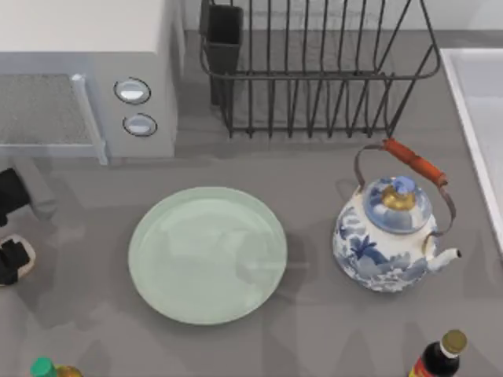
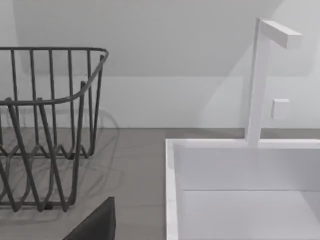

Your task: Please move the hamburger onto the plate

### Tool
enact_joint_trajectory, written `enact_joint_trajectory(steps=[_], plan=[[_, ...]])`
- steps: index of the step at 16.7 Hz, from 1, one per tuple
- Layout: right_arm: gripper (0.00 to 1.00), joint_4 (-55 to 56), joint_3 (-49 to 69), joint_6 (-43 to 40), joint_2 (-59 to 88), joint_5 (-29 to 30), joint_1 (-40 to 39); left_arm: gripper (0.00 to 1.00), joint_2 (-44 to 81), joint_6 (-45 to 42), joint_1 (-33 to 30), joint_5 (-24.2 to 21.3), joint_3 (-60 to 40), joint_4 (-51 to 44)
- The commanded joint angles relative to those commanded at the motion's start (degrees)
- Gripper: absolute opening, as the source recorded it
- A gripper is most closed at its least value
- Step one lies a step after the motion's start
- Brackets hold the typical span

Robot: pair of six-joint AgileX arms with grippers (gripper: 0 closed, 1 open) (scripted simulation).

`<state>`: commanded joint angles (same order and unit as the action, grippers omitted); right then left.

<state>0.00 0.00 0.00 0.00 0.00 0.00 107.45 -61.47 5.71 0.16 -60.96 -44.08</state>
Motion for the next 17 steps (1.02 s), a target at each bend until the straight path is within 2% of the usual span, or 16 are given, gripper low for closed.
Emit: enact_joint_trajectory(steps=[5,9,12,17], plan=[[1.00,0.0,0.0,0.0,0.0,0.0,0.0,0.00,-5.6,0.8,4.7,1.0,-3.4,-10.5],[1.00,0.0,0.0,0.0,0.0,0.0,0.0,0.00,-7.8,0.7,2.9,1.1,-10.8,-19.9],[1.00,0.0,0.0,0.0,0.0,0.0,0.0,0.00,-7.5,0.2,-0.5,0.1,-14.2,-21.6],[1.00,0.0,0.0,0.0,0.0,0.0,0.0,0.00,-7.4,0.1,-0.7,0.1,-14.4,-21.4]])
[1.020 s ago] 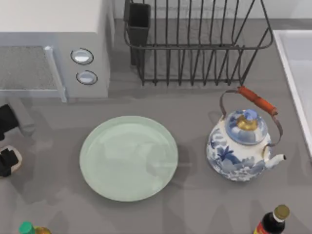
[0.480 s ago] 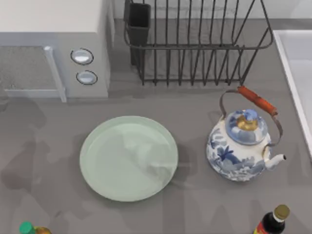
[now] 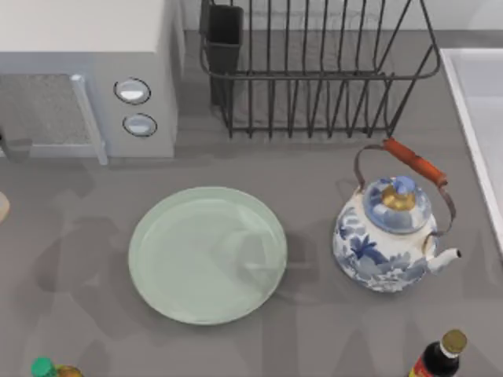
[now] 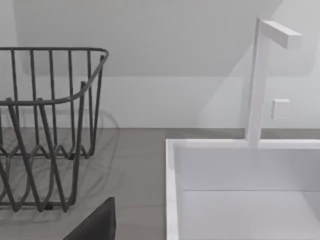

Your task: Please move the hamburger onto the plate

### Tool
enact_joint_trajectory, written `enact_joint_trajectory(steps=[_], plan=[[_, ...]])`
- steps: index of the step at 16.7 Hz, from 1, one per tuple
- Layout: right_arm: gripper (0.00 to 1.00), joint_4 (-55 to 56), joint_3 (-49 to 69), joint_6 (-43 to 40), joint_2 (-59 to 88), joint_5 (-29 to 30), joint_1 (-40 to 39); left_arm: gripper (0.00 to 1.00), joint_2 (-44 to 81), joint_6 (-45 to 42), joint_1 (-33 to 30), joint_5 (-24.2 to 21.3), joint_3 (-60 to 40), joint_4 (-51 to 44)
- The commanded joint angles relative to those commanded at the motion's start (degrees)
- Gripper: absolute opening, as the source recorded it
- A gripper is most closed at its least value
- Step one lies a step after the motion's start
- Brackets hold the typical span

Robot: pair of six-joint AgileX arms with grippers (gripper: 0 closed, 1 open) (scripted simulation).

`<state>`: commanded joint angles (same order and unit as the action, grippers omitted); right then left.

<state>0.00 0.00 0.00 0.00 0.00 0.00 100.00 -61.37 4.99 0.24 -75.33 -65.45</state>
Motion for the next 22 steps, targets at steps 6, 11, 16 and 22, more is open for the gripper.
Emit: enact_joint_trajectory(steps=[6,11,16,22], plan=[[1.00,0.0,0.0,0.0,0.0,0.0,0.0,0.00,-0.3,1.6,-5.4,1.8,-0.5,-0.7],[1.00,0.0,0.0,0.0,0.0,0.0,0.0,0.00,-0.6,3.5,-18.4,3.3,-2.7,0.8],[1.00,0.0,0.0,0.0,0.0,0.0,0.0,0.00,3.8,4.7,-33.5,3.8,-6.7,3.7],[1.00,0.0,0.0,0.0,0.0,0.0,0.0,0.00,9.5,5.6,-42.2,3.2,-8.2,4.6]])
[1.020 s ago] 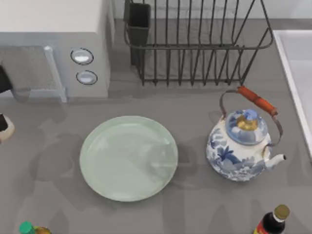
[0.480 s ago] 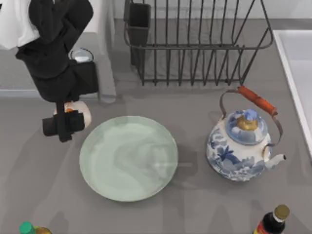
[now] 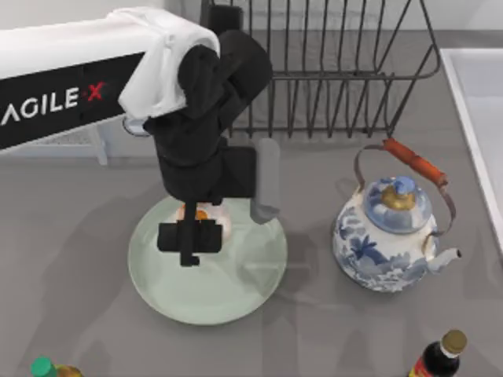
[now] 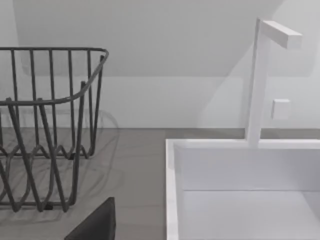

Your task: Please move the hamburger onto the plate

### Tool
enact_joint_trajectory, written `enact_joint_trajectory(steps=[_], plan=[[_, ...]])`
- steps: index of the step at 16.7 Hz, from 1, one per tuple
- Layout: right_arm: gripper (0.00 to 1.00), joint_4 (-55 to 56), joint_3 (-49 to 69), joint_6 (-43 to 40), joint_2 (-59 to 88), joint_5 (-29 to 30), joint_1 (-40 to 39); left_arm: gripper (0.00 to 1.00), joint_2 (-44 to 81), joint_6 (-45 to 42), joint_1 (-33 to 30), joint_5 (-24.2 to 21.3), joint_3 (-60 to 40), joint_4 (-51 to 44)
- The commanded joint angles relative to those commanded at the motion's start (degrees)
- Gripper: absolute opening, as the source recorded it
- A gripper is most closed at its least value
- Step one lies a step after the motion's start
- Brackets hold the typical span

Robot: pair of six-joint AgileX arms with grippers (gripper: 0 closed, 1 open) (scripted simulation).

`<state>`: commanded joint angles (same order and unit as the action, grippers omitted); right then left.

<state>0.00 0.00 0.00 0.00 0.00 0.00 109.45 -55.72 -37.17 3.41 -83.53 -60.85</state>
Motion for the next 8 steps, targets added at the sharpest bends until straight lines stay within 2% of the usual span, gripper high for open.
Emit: enact_joint_trajectory(steps=[4,8], plan=[[1.00,0.0,0.0,0.0,0.0,0.0,0.0,0.00,-0.2,-0.1,0.3,0.0,0.3,0.1],[1.00,0.0,0.0,0.0,0.0,0.0,0.0,0.00,1.3,-0.2,0.4,0.1,3.0,5.4]])
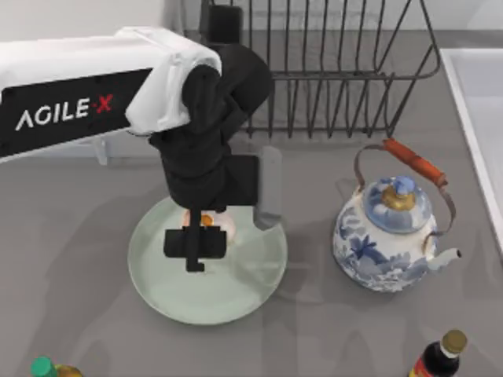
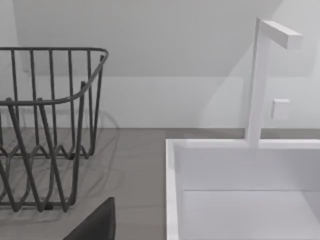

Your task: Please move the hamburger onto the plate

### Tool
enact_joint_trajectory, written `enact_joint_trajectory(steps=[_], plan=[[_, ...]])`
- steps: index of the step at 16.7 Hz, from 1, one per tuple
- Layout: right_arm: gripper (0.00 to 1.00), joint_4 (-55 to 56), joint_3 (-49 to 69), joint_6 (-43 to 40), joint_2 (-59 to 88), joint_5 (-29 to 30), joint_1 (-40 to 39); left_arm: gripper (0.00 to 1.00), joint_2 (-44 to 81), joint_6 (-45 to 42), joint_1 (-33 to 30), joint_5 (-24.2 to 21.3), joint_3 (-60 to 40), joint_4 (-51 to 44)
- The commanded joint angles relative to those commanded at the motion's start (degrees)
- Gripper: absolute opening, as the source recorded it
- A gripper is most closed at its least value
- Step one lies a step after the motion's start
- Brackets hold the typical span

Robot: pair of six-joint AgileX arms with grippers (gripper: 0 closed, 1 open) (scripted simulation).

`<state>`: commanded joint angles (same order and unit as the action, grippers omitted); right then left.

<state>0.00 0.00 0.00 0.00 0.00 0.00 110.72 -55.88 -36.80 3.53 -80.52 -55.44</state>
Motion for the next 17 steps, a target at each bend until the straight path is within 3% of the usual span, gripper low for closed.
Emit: enact_joint_trajectory(steps=[7,17], plan=[[1.00,0.0,0.0,0.0,0.0,0.0,0.0,0.00,2.3,-0.3,0.0,-0.2,2.7,3.8],[1.00,0.0,0.0,0.0,0.0,0.0,0.0,0.75,2.3,-0.3,0.0,-0.2,2.7,3.8]])
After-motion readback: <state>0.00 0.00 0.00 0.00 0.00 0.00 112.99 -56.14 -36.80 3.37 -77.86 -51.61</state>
